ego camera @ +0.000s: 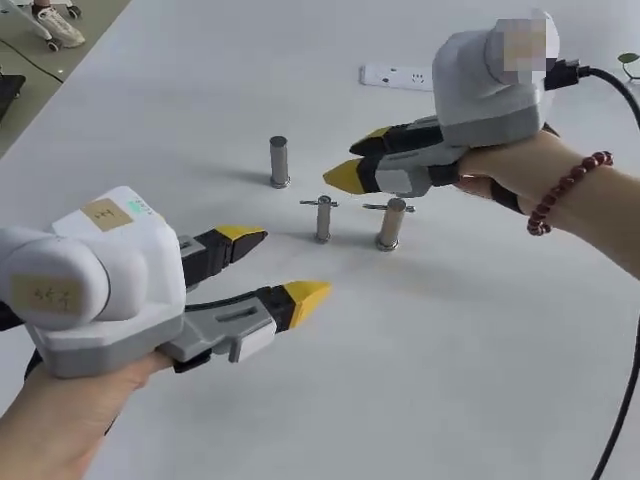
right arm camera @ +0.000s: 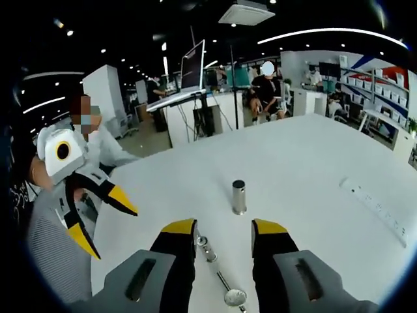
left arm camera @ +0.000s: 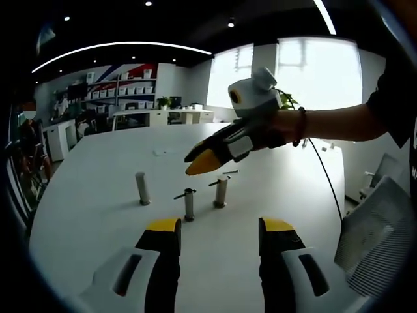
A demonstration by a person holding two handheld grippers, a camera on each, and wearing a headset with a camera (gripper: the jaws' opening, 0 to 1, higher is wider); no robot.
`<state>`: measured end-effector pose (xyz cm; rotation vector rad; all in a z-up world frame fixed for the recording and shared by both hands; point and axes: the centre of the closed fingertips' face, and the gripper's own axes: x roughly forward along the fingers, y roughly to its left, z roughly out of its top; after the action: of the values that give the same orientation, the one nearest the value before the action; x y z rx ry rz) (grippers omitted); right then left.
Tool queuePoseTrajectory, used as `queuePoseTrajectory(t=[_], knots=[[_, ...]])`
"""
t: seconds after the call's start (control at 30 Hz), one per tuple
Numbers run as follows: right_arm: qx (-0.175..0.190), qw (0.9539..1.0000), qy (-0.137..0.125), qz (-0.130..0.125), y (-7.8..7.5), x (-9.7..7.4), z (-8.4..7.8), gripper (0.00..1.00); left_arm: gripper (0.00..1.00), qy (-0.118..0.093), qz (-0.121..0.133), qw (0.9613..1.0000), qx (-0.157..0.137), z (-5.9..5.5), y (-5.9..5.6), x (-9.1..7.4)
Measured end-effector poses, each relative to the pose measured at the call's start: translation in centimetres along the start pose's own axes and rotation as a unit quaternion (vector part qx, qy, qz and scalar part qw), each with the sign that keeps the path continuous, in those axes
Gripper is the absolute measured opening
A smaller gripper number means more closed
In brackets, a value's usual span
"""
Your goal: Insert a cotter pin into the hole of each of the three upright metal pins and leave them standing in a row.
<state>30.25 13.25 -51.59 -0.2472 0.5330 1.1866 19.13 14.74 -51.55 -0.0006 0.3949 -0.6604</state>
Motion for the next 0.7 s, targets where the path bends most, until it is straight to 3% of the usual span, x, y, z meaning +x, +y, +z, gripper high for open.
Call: queuePoseTrajectory(t=[0.13, 0.27, 0.37, 0.7], knots=[[0.012, 0.9996, -0.016, -0.018, -0.3, 1.0, 0.8, 0.29, 0.47, -0.003, 0.01, 0.9999, 0.007, 0.2, 0.1, -0.3], [0.026, 0.9982, -0.015, -0.052, -1.5, 2.1, 1.1, 0.24, 0.47, -0.005, 0.019, 0.9997, 0.012, 0.2, 0.3, -0.5], [0.035, 0.9973, -0.018, -0.062, -1.9, 3.1, 1.4, 0.24, 0.46, 0.002, 0.027, 0.9995, 0.018, 0.0, 0.5, -0.6], [0.023, 0.9957, 0.008, -0.09, -3.0, 6.8, 1.6, 0.22, 0.45, -0.008, 0.044, 0.999, 0.007, 0.1, 1.6, -0.8]])
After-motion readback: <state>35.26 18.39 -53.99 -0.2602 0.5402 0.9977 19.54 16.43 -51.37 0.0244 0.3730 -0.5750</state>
